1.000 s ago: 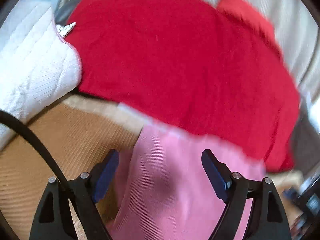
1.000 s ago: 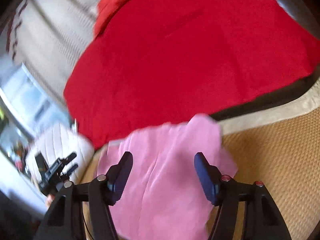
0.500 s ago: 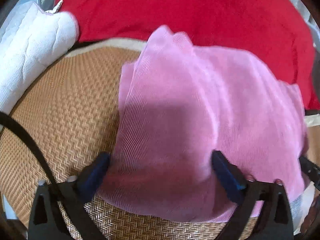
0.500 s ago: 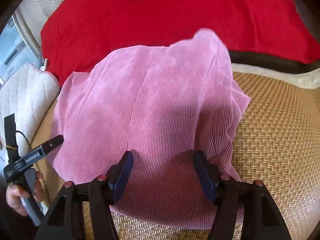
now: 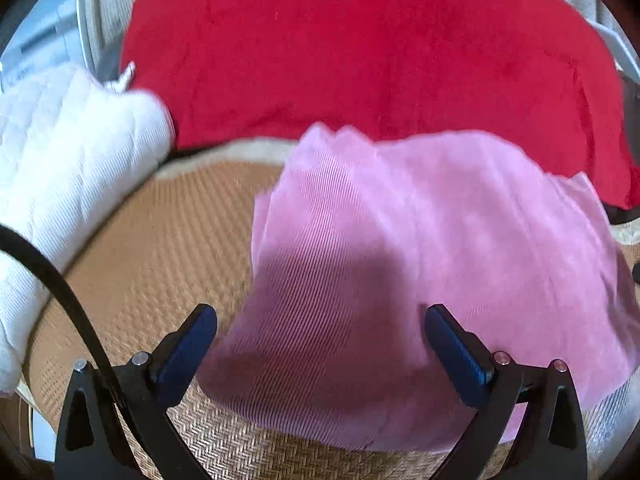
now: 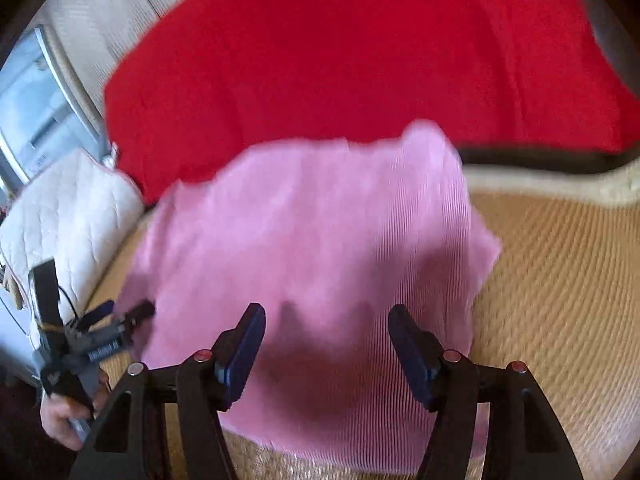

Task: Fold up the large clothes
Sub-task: 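Release the hem and smooth the folded jacket with both tools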

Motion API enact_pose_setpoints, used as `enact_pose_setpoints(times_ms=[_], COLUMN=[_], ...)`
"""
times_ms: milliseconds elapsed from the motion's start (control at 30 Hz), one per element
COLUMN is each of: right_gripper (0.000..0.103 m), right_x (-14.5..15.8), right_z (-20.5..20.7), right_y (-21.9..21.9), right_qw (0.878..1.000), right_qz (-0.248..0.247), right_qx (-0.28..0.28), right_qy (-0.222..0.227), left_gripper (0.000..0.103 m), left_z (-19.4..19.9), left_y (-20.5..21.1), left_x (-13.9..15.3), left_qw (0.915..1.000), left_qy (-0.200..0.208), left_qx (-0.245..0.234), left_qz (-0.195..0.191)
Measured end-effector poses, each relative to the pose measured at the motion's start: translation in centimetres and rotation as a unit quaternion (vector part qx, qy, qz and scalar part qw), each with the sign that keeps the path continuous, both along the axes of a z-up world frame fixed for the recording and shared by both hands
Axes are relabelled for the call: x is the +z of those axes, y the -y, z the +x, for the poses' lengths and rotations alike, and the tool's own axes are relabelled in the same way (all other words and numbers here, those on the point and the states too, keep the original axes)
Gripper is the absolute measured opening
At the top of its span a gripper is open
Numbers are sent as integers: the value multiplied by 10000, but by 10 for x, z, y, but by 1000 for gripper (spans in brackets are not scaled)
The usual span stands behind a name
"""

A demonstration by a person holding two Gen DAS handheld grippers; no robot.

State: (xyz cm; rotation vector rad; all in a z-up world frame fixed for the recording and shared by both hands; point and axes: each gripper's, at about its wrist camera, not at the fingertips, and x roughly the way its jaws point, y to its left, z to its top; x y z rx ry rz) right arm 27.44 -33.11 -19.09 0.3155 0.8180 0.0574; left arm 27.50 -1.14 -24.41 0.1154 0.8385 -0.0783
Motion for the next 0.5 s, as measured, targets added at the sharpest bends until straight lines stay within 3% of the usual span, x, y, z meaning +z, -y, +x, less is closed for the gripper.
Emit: enact_pose_setpoints(times_ms=[100, 200, 300, 367, 433, 500], right_gripper=[68, 68, 68, 67, 67, 67], right_x=[11, 5, -12, -35, -43, -37], right_z=[9, 25, 36, 50, 53, 53], right_y=[3, 9, 14, 17, 15, 8], right_qw=[9995, 9995, 9994, 9977, 9977, 9974], right_qz=[-140, -59, -47, -71, -143, -369], right_qx=[-101, -248, -322, -414, -375, -307], right_qy=[259, 195, -87, -527, -538, -530], left_gripper=[103, 103, 103, 103, 103, 103], left_z=[0, 3, 14, 19, 26, 31], left_y=[11, 18, 22, 29, 33, 28], left_x=[6, 6, -5, -13, -23, -22], left_qw=[9995, 9996, 9997, 9992, 9984, 9987], left_qy=[232, 204, 19, -154, -356, -476], left_qx=[8, -35, -56, -68, -92, -15], left_qz=[201, 207, 246, 367, 426, 204])
